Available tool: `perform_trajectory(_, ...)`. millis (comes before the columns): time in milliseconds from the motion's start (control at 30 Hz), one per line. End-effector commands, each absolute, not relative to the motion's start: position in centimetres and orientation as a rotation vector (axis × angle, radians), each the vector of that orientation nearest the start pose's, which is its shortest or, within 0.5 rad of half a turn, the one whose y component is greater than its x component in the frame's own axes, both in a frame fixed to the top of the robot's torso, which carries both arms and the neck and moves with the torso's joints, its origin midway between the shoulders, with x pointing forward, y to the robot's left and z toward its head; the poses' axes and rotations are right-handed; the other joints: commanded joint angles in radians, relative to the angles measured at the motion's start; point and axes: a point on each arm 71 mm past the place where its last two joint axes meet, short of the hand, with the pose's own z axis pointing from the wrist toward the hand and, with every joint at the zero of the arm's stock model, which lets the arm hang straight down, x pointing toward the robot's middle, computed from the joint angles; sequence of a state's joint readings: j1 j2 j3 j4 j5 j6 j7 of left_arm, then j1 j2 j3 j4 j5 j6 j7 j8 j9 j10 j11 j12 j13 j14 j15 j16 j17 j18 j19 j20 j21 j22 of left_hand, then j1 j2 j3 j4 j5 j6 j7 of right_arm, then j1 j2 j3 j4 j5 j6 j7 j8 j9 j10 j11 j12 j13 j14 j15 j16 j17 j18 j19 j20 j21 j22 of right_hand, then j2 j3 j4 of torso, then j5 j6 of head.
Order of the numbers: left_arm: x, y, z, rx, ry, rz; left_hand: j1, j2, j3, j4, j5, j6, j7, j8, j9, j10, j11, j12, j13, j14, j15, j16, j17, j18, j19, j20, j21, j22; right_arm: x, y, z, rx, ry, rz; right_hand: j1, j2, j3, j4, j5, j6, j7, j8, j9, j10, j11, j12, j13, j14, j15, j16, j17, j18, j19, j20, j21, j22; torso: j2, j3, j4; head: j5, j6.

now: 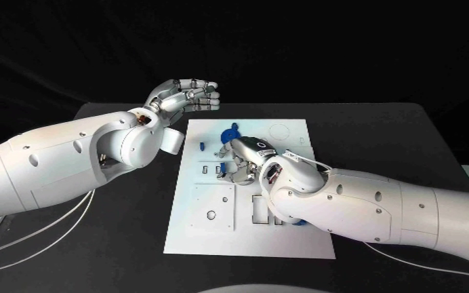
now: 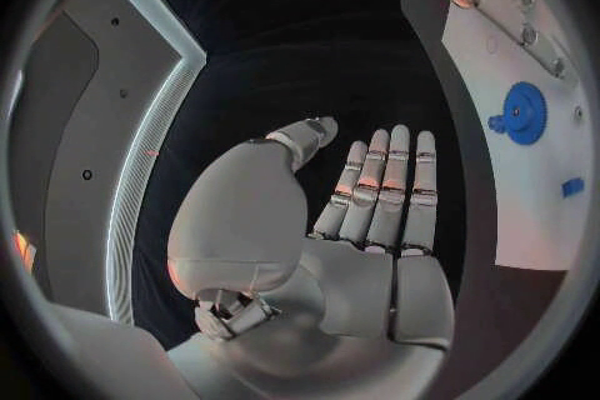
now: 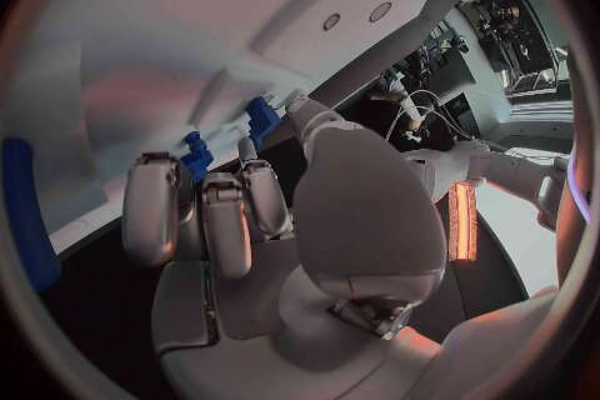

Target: Assemble the parts on the task board

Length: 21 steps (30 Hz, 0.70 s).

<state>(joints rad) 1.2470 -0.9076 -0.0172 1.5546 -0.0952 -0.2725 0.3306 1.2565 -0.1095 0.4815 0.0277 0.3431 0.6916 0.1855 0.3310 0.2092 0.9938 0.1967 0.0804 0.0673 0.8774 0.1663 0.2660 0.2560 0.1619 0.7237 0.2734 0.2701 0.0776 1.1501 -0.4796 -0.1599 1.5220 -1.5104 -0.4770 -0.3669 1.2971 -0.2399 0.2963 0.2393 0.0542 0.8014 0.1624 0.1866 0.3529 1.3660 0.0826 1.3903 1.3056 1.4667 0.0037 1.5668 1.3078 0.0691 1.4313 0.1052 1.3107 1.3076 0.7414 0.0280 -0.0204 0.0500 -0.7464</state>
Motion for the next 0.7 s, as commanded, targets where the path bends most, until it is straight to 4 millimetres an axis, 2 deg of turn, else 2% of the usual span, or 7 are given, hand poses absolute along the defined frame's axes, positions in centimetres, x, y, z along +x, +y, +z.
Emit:
perform_trajectory(33,49.2,22.7,-14.6,-0.983,1.458,-1.543,-0.008,0.004,0.002,-0.005,0.007,-0.008,0.058,0.005,0.001,-0.003,0.004,0.004,0.000,-0.005,0.000,-0.001,0.002,0.015,-0.007,0.000,-0.005,-0.001,43.1,-3.6,-22.5,-0.144,1.629,0.808,0.047,0.009,-0.089,0.054,-0.003,-0.022,0.006,-0.007,-0.013,-0.008,0.004,-0.003,-0.005,0.104,0.008,0.004,0.263,-0.002,0.001,0.010,-0.007,0.075,0.000,0.0000,0.0000,0.000,-0.001)
perform_trajectory(267,49.1,22.6,-14.5,-0.846,1.510,-1.505,-0.069,-0.028,-0.067,0.036,0.077,-0.010,0.051,0.021,0.007,0.038,-0.012,0.029,0.010,0.053,-0.019,0.040,0.024,0.022,0.044,-0.012,0.018,0.007,42.6,-6.0,-20.6,-0.061,1.547,0.908,0.094,0.046,-0.075,0.051,0.007,0.004,0.002,0.012,-0.018,-0.008,0.000,-0.002,-0.006,0.104,0.007,0.004,0.263,-0.001,0.002,0.011,-0.010,0.075,-0.007,-0.0007,-0.0010,0.006,0.001)
perform_trajectory(467,49.1,23.0,-15.0,-0.759,1.608,-1.424,-0.062,-0.025,-0.119,0.077,0.027,0.051,0.006,0.071,0.030,0.158,-0.071,0.099,0.046,0.263,-0.093,0.200,0.128,0.023,0.214,-0.080,0.105,0.043,42.6,-9.6,-17.9,0.065,1.529,0.999,0.139,0.060,0.011,0.041,0.060,0.052,-0.010,0.055,-0.012,-0.011,-0.012,-0.001,-0.008,0.104,-0.004,0.004,0.263,0.006,-0.013,0.001,-0.043,0.058,-0.018,-0.0024,-0.0069,0.012,-0.002)
perform_trajectory(533,49.1,23.0,-15.2,-0.742,1.657,-1.396,-0.033,-0.019,-0.106,0.084,0.007,0.091,-0.014,0.080,0.037,0.192,-0.094,0.120,0.060,0.332,-0.124,0.289,0.186,0.022,0.282,-0.110,0.152,0.066,42.6,-10.9,-16.8,0.085,1.509,1.008,0.157,0.057,0.057,0.030,0.123,0.069,-0.014,0.072,-0.004,-0.016,-0.017,-0.005,-0.014,0.104,-0.008,0.004,0.263,0.012,-0.026,-0.004,-0.070,0.042,-0.023,-0.0022,-0.0088,0.014,-0.004)
perform_trajectory(633,48.9,23.1,-15.9,-0.727,1.763,-1.324,-0.017,-0.019,-0.104,0.102,-0.031,0.139,-0.052,0.077,0.044,0.295,-0.142,0.194,0.108,0.460,-0.172,0.462,0.285,0.021,0.394,-0.161,0.253,0.119,42.7,-12.6,-15.4,0.103,1.487,1.002,0.153,0.047,0.076,0.029,0.132,0.069,-0.014,0.077,-0.002,-0.023,-0.017,-0.010,-0.021,0.103,-0.009,0.003,0.260,0.015,-0.035,-0.004,-0.086,0.032,-0.032,-0.0012,-0.0112,0.017,-0.010)
perform_trajectory(667,48.8,23.1,-16.3,-0.721,1.836,-1.270,-0.018,-0.032,-0.118,0.122,-0.026,0.159,-0.067,0.071,0.049,0.332,-0.160,0.261,0.160,0.537,-0.194,0.688,0.499,0.020,0.446,-0.187,0.333,0.166,42.8,-13.5,-14.8,0.114,1.481,0.993,0.149,0.043,0.079,0.030,0.131,0.069,-0.014,0.078,-0.001,-0.025,-0.017,-0.011,-0.023,0.103,-0.009,0.003,0.259,0.016,-0.035,-0.004,-0.088,0.031,-0.036,-0.0005,-0.0127,0.020,-0.011)
perform_trajectory(700,48.7,23.1,-16.5,-0.717,1.873,-1.239,-0.022,-0.034,-0.125,0.129,-0.025,0.169,-0.071,0.074,0.053,0.346,-0.168,0.285,0.177,0.561,-0.199,0.764,0.582,0.019,0.459,-0.191,0.352,0.178,42.9,-14.0,-14.5,0.122,1.479,0.988,0.149,0.043,0.079,0.030,0.131,0.069,-0.014,0.078,-0.001,-0.025,-0.017,-0.011,-0.023,0.103,-0.009,0.003,0.259,0.016,-0.035,-0.004,-0.088,0.031,-0.037,-0.0003,-0.0129,0.021,-0.011)
